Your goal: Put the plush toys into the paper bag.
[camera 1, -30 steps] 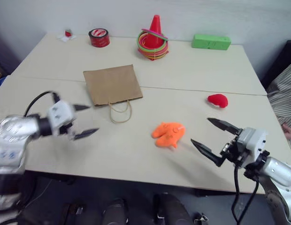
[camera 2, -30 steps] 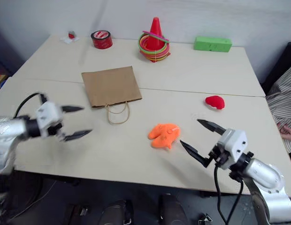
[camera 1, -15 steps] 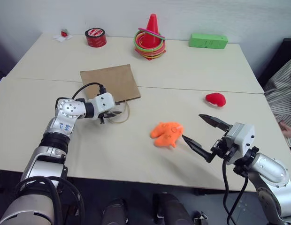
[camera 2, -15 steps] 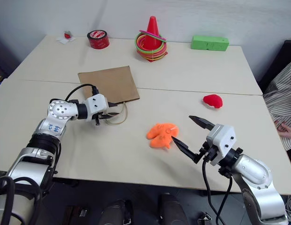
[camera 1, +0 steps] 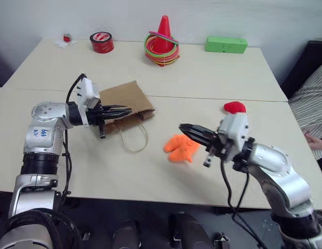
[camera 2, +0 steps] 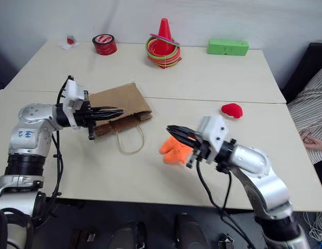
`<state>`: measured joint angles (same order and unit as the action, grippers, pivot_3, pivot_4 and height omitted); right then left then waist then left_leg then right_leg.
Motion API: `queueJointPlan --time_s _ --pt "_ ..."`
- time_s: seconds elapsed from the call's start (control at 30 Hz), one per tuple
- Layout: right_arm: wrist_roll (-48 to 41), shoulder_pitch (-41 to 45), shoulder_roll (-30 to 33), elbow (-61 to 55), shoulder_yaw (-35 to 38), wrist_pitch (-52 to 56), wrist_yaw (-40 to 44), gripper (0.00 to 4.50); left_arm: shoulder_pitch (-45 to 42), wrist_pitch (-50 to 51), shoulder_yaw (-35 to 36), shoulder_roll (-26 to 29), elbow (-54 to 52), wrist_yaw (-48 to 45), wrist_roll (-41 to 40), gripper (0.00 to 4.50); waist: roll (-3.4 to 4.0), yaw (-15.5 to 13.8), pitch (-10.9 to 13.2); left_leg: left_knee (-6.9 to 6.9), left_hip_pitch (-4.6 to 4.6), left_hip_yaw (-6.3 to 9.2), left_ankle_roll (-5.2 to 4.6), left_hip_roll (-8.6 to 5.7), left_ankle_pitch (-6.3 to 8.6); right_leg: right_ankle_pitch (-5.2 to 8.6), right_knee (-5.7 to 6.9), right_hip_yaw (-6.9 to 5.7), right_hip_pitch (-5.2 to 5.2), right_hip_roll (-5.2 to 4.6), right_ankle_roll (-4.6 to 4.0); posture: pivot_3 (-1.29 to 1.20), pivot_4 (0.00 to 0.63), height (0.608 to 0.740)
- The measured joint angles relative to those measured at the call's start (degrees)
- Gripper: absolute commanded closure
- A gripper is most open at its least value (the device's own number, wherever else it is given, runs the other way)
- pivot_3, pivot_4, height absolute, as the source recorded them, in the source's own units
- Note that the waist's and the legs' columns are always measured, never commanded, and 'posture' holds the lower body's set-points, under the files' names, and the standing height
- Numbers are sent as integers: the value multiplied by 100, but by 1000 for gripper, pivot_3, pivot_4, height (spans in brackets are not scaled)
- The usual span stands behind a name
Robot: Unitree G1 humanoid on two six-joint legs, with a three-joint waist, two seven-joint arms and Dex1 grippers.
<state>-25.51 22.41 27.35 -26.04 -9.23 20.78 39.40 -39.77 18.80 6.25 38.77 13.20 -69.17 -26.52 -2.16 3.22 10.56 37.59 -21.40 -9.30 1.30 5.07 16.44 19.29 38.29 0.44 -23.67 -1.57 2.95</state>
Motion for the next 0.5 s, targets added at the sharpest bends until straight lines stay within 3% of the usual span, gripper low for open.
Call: queueJointPlan --time_s 0.27,0.5 --pt "1172 1321 -1364 2136 -1560 -3 69 4478 307 1557 263 -287 -1415 793 -1060 4500 0 3 0 13 -8 2 0 4 4 1 5 -1 -3 -5 -1 0 150 740" --pt "1848 1691 -2217 3746 -1689 -227 -369 4478 637 2174 426 -160 -2009 957 -1607 4500 0 39 0 13 -8 0 7 8 6 4 14 -2 -7 -4 -7 0 150 740"
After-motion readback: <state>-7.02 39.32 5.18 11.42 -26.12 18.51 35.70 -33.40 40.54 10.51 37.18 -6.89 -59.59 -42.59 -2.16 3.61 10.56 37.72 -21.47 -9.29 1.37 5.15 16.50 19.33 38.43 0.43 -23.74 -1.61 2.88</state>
